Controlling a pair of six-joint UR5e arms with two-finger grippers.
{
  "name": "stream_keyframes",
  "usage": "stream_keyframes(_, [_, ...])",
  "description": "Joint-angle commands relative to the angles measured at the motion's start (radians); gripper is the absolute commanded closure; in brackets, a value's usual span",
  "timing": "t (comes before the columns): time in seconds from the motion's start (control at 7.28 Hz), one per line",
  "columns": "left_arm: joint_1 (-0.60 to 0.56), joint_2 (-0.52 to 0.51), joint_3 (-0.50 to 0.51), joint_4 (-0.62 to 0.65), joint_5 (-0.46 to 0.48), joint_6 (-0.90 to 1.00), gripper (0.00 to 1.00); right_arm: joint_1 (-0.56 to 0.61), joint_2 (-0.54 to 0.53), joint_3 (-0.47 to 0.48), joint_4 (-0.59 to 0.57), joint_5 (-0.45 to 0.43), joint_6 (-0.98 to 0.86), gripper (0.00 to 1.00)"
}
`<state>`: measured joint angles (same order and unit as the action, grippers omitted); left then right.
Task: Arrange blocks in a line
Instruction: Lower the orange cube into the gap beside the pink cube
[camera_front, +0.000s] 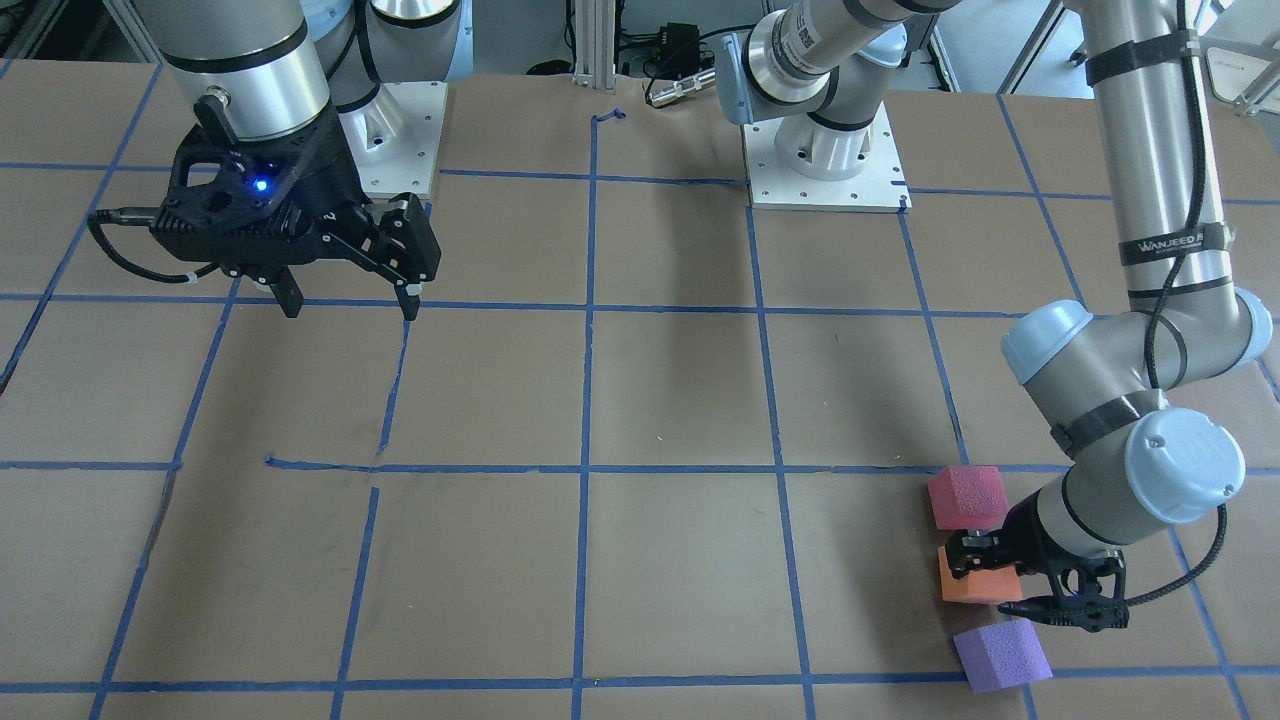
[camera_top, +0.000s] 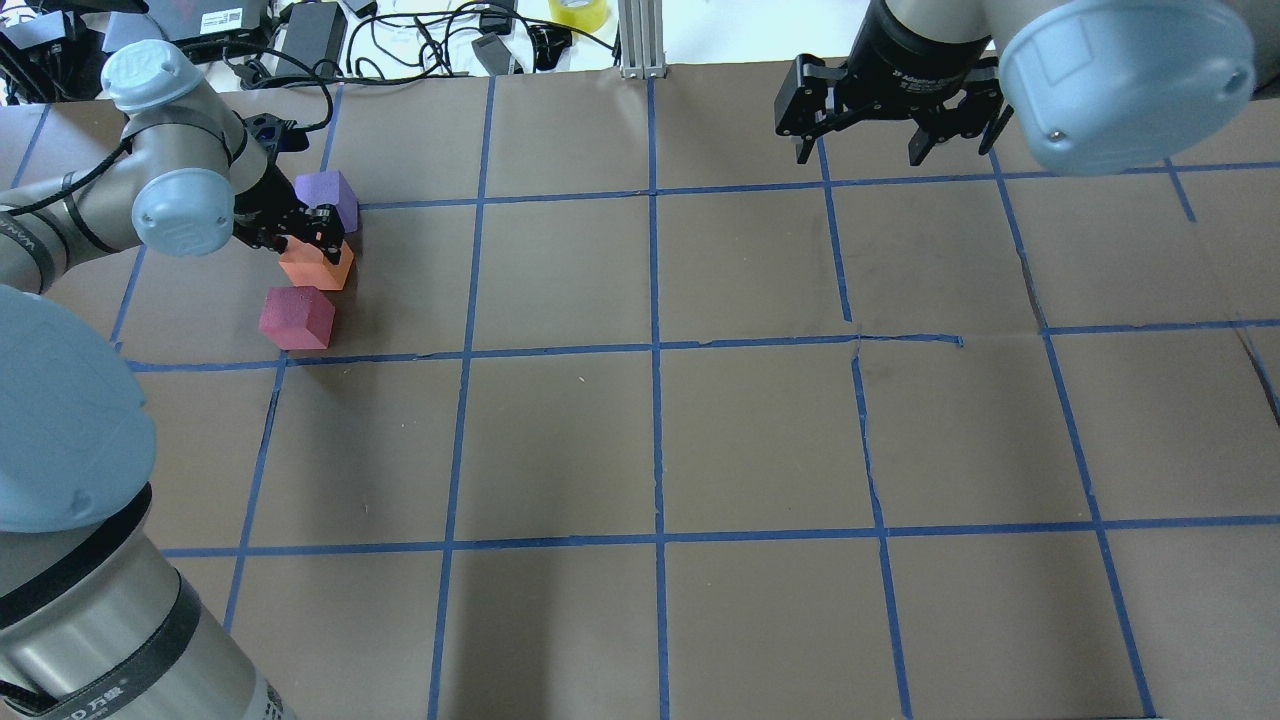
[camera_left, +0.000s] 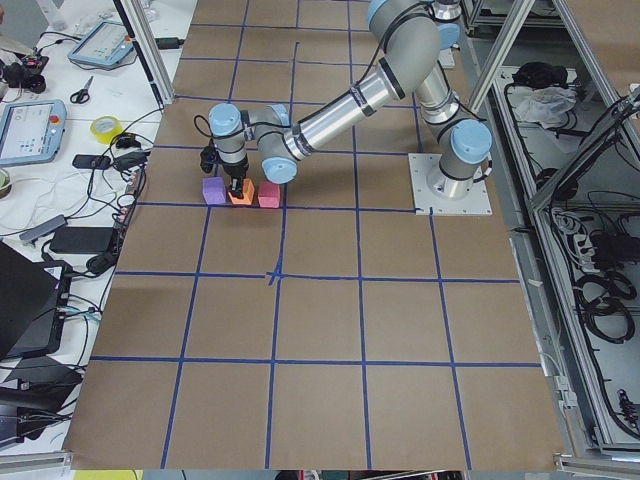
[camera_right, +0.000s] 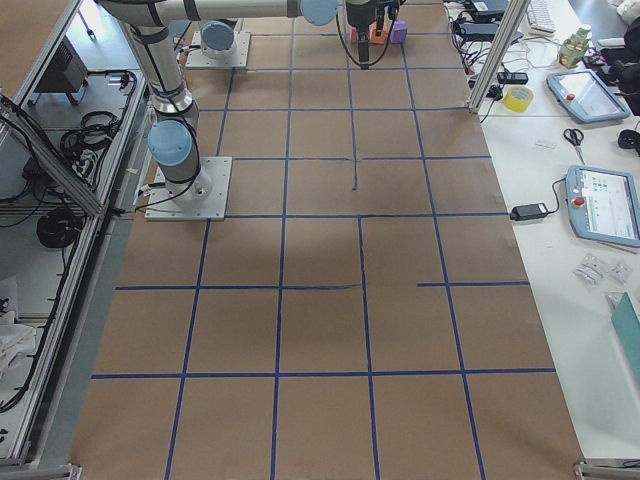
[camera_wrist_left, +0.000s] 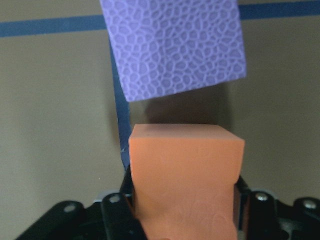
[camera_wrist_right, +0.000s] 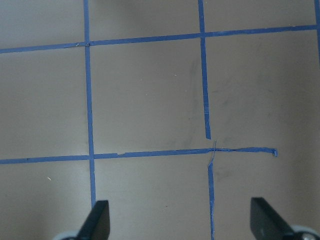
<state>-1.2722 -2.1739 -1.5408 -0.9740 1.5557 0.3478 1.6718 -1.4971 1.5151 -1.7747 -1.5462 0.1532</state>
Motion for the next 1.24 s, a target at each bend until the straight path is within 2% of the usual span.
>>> stream_keyframes(0.0, [0.001, 0.005, -0.007, 0.001, 0.001, 0.002, 0.90, 0.000, 0.000, 0.000, 0.000, 0.000, 0.000, 0.00])
stream_keyframes(0.27, [0.001, 0.011, -0.008, 0.000, 0.009, 0.003, 0.90, -0.001, 0.000, -0.001, 0.000, -0.002, 0.000, 0.00])
stream_keyframes(0.55, [0.002, 0.006, -0.008, 0.001, 0.020, 0.005, 0.81, 0.000, 0.000, 0.000, 0.001, -0.002, 0.000, 0.00])
stream_keyframes(0.82, [0.002, 0.006, -0.008, 0.001, 0.026, -0.004, 0.79, 0.000, 0.000, -0.001, -0.005, -0.002, 0.003, 0.00])
stream_keyframes(1.1, [0.002, 0.005, -0.005, 0.000, 0.026, -0.023, 0.71, 0.000, 0.009, -0.001, -0.038, 0.000, 0.000, 0.00])
